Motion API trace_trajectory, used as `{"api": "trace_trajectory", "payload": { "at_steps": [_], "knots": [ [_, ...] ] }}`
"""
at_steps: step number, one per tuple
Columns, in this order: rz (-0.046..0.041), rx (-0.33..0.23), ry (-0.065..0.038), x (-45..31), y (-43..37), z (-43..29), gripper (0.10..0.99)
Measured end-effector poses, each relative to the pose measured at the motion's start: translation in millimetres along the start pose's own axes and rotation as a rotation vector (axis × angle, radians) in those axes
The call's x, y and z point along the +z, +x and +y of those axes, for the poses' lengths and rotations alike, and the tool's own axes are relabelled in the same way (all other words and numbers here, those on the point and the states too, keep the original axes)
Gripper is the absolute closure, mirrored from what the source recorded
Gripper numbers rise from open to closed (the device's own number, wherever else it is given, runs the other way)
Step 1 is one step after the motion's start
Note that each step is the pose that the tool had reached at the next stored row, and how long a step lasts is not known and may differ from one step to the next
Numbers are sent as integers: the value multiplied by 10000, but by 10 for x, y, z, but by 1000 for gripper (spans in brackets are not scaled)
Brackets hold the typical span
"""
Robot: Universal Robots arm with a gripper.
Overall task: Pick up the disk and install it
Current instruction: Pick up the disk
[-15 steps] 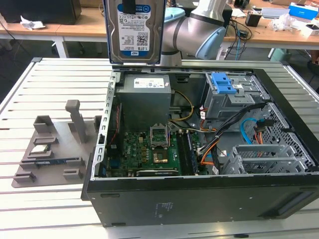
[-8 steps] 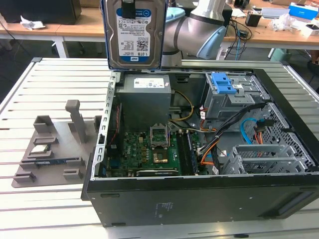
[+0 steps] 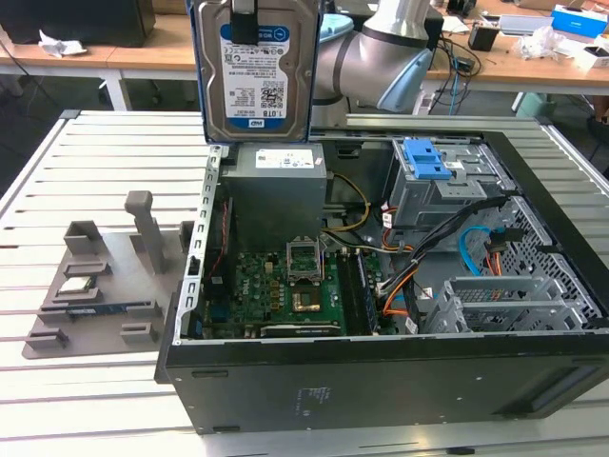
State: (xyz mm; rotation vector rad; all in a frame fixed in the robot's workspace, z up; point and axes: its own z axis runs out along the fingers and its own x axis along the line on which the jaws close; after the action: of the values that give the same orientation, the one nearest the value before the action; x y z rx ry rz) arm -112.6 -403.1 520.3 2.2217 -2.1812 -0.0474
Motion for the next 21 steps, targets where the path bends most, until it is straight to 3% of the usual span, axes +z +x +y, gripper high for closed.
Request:
{"api": "trace_trajectory", "payload": {
  "at_steps": [2, 21],
  "knots": [
    [-1, 0, 0, 1, 66, 1, 722],
    [-1, 0, 1, 4, 401, 7, 722]
  ]
}}
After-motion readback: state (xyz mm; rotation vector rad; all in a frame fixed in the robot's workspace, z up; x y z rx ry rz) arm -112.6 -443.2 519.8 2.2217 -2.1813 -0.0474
